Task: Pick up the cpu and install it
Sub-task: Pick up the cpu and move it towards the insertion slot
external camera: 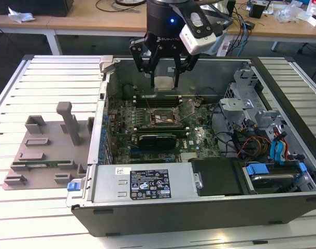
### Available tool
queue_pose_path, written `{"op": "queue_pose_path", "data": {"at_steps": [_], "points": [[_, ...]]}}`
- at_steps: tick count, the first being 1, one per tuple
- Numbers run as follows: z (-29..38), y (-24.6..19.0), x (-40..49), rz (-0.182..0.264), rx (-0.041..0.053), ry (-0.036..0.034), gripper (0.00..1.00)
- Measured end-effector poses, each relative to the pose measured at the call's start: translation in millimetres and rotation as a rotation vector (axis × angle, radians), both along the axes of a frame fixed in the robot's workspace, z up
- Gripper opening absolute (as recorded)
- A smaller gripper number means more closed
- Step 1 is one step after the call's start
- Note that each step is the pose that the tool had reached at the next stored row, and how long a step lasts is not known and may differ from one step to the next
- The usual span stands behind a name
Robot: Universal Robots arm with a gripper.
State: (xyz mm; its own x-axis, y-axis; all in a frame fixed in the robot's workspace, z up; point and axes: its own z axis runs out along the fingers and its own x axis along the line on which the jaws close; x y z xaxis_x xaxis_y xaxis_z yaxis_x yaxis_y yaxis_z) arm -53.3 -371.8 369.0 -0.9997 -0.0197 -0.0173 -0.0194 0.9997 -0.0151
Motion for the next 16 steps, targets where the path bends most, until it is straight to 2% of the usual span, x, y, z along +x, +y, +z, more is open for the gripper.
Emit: {"op": "queue_pose_path", "data": {"at_steps": [7,16], "points": [[-6.6,0.6,14.8,0.000,-0.0001,0.0002,0.55],[-14.1,0.9,29.4,0.000,-0.0001,0.0003,0.55]]}}
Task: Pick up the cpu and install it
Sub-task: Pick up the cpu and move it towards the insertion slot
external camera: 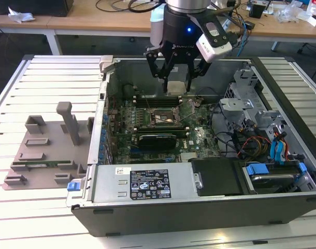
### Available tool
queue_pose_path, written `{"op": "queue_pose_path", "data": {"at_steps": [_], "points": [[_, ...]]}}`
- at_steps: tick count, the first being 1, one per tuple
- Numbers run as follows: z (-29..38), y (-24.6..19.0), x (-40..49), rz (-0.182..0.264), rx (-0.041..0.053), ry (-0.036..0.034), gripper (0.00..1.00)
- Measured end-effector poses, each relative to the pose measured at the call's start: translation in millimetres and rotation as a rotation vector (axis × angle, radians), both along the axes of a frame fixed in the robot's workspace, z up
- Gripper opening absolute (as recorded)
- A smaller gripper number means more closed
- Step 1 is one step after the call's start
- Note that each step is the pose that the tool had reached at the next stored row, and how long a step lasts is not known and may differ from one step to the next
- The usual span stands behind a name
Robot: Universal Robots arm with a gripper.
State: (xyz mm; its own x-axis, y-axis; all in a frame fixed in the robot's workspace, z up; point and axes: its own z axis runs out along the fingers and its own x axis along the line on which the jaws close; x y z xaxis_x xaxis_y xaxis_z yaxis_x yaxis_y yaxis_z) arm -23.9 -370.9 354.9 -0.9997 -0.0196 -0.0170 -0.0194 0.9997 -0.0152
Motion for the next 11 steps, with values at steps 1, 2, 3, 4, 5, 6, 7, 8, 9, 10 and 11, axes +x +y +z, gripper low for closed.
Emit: {"op": "queue_pose_path", "data": {"at_steps": [1,2,3,4,5,6,7,8,9,10,11], "points": [[-1.6,0.0,1.7,0.000,0.0001,0.0000,0.55],[-3.0,0.0,2.4,0.000,0.0002,-0.0001,0.55],[-4.6,0.1,2.8,0.000,0.0001,0.0000,0.55],[-5.6,0.1,2.9,0.000,0.0000,0.0000,0.55],[-7.3,0.1,3.1,0.000,0.0001,0.0000,0.55],[-11.4,0.0,3.6,0.000,0.0000,0.0000,0.55],[-14.6,0.0,4.1,0.000,0.0000,0.0000,0.55],[-16.5,0.1,4.3,0.000,0.0000,0.0000,0.55],[-18.1,0.1,4.5,0.000,0.0000,0.0000,0.55],[-20.5,0.0,4.8,0.000,0.0000,0.0000,0.55],[-21.4,0.1,4.9,0.000,0.0001,0.0000,0.55]]}}
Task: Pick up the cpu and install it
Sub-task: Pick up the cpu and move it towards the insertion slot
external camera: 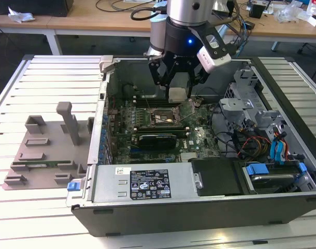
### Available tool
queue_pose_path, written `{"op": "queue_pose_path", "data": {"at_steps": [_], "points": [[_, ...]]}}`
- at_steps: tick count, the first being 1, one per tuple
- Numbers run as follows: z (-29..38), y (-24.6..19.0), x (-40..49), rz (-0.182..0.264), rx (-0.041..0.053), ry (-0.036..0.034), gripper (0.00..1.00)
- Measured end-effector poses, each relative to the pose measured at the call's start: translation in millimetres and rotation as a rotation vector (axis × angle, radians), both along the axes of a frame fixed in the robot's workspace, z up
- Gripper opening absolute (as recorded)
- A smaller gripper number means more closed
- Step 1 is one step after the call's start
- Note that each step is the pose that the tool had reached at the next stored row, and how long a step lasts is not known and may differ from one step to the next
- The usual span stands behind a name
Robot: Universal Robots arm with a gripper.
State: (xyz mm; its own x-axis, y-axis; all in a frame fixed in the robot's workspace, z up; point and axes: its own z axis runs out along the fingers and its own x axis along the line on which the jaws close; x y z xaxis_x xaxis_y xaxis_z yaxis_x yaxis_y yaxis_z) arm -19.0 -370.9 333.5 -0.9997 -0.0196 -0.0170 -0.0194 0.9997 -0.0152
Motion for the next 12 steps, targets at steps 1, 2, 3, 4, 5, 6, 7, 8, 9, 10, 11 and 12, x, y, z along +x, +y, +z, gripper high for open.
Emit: {"op": "queue_pose_path", "data": {"at_steps": [1,2,3,4,5,6,7,8,9,10,11,12], "points": [[-1.0,0.0,0.1,0.000,0.0000,0.0000,0.55],[-4.1,0.0,0.2,0.000,-0.0001,0.0000,0.55],[-6.5,0.1,0.2,0.000,0.0000,0.0000,0.55],[-9.5,0.7,0.2,0.000,-0.0002,0.0001,0.55],[-12.5,3.7,0.2,0.000,-0.0001,0.0001,0.55],[-13.8,5.7,0.2,0.000,-0.0001,-0.0001,0.55],[-14.5,7.5,0.2,0.000,0.0000,-0.0001,0.55],[-15.0,8.8,0.2,0.000,0.0000,0.0001,0.55],[-15.7,10.6,0.2,0.000,0.0000,0.0000,0.55],[-16.2,12.0,0.2,0.000,-0.0001,0.0001,0.55],[-17.5,16.4,0.2,0.000,0.0000,0.0000,0.55],[-18.4,18.9,0.2,0.000,0.0000,0.0000,0.55]]}}
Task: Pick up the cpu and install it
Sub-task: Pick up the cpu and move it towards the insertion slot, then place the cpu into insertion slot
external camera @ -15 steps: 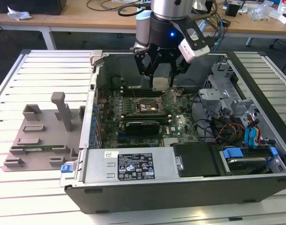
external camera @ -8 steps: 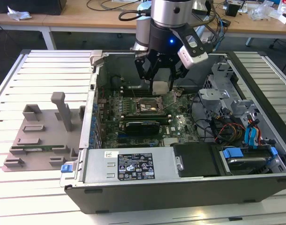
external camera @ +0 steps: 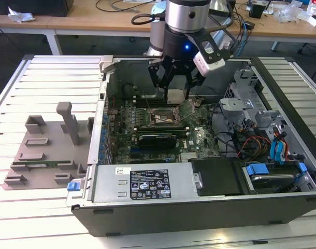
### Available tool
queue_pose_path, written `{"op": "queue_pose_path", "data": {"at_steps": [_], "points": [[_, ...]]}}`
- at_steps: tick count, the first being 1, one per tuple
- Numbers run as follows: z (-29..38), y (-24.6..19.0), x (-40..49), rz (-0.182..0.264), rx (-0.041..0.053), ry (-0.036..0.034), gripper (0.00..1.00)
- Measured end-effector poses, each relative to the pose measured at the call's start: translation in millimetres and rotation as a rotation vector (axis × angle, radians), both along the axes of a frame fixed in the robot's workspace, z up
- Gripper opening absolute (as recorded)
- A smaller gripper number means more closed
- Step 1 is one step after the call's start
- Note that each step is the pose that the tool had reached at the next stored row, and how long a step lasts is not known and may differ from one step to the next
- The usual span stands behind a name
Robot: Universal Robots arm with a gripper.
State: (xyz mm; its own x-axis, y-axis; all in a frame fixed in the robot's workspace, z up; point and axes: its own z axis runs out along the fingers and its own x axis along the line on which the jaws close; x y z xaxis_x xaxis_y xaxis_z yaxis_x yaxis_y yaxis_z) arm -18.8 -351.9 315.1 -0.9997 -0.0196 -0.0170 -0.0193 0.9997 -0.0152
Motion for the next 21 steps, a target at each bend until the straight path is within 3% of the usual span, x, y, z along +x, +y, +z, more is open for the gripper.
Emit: {"op": "queue_pose_path", "data": {"at_steps": [2,9,21], "points": [[-3.4,2.3,0.0,0.000,0.0000,0.0000,0.55],[-9.2,2.4,0.0,0.000,-0.0002,0.0001,0.55],[-9.6,2.4,0.0,0.000,0.0000,0.0000,0.55]]}}
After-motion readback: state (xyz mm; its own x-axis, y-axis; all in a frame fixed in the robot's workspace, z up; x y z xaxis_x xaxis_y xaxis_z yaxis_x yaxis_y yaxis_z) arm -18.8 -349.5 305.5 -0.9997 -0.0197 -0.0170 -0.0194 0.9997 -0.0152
